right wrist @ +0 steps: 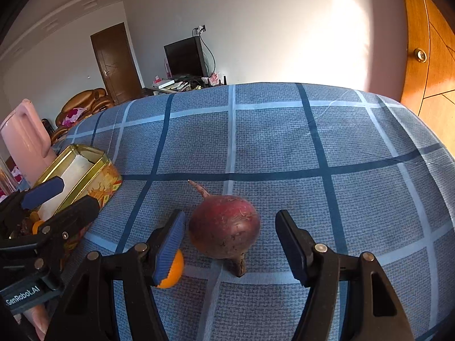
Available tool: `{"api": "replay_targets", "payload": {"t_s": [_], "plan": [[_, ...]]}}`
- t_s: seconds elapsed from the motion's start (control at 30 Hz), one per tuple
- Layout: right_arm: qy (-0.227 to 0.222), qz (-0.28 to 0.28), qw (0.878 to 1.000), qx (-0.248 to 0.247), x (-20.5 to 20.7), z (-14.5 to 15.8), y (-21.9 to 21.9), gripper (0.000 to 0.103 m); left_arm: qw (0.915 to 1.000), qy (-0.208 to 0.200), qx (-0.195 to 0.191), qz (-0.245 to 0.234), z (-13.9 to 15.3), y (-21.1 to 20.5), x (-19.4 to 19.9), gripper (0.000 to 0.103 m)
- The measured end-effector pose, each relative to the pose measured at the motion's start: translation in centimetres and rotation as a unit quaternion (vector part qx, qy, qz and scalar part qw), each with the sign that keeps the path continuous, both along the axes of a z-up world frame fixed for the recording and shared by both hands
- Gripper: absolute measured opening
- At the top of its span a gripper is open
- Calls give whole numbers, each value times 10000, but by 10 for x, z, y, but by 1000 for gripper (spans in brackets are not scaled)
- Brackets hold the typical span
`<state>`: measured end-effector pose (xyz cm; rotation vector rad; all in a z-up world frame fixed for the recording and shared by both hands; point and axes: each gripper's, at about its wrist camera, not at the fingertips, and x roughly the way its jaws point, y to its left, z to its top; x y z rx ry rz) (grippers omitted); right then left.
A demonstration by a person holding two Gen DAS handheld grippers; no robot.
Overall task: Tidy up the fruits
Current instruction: 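Grasp the small orange with the left tool while the right tool grasps the red beet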
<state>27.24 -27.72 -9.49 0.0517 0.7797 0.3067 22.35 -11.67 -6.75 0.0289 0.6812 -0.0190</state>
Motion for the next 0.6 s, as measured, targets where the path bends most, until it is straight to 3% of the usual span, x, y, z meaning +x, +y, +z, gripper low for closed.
{"api": "replay_targets", "payload": {"t_s": [0.03, 0.07, 0.3, 0.6], "plan": [[39, 61, 10000, 50, 0, -1, 0, 57, 10000, 32, -7, -38, -2, -2, 1, 85], [40, 91, 9999, 44, -1, -1, 1, 55, 10000, 68, -13, -68, -5, -4, 2, 85], [-108, -308, 9994, -83, -22, 2, -14, 54, 9992, 176, -116, -325, -13, -13, 3, 85], [-69, -894, 9946, 528, -35, 3, -58, 55, 9951, 372, -79, -911, -23, -36, 3, 84]]}}
